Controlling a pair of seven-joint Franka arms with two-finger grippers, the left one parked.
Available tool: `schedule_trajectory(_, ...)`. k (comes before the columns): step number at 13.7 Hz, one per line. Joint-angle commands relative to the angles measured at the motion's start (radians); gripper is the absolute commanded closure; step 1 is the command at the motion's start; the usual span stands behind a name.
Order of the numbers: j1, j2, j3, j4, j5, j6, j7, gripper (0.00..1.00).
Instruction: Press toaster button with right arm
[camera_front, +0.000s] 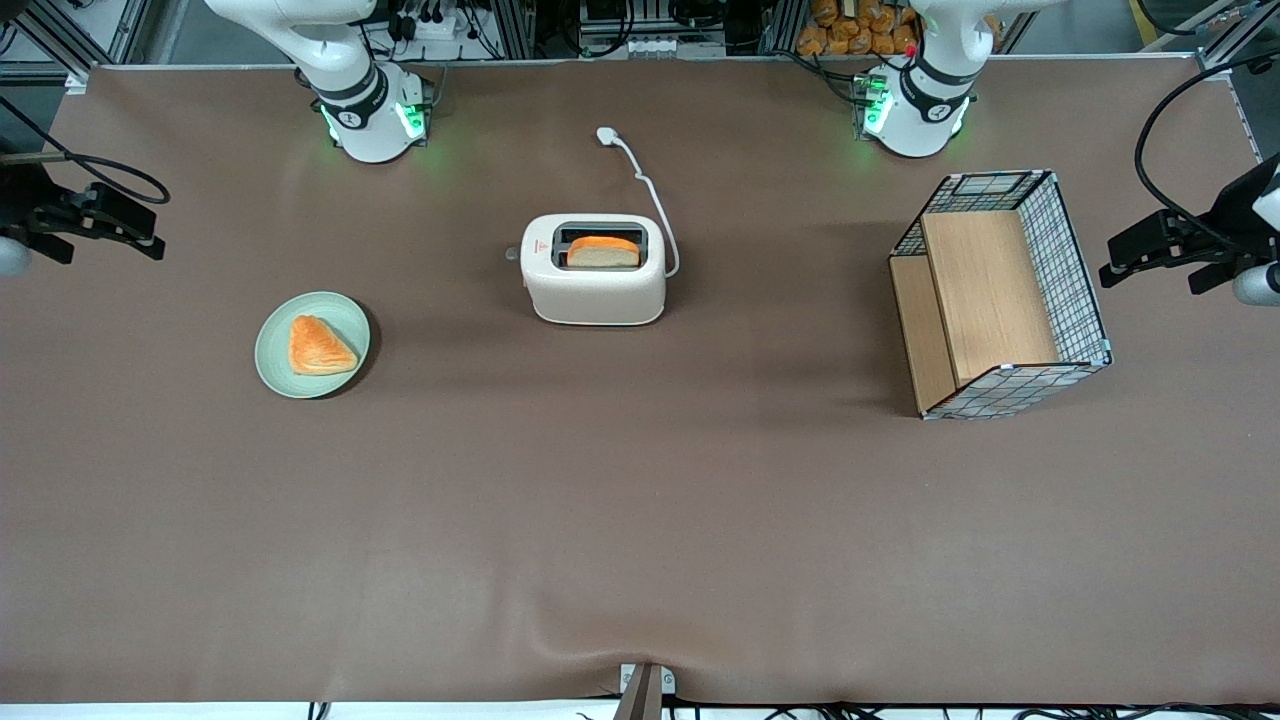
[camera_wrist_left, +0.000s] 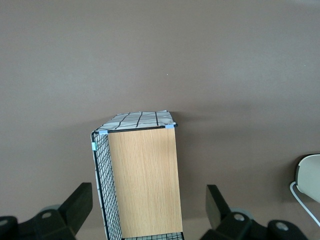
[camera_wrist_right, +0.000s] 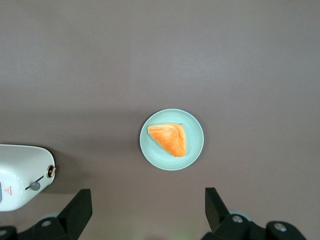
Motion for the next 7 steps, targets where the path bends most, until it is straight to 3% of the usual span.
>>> schedule_trajectory(1,0.024,0.005,0.003,-0.004,0.015,-0.021,0.014,0.0)
schedule_trajectory(4,0.067,0.003,0.006,-0.033,0.032,-0.044,0.109,0.0)
schedule_trajectory(7,0.109,0.002,0.006,-0.053,0.092,-0.087,0.134,0.31)
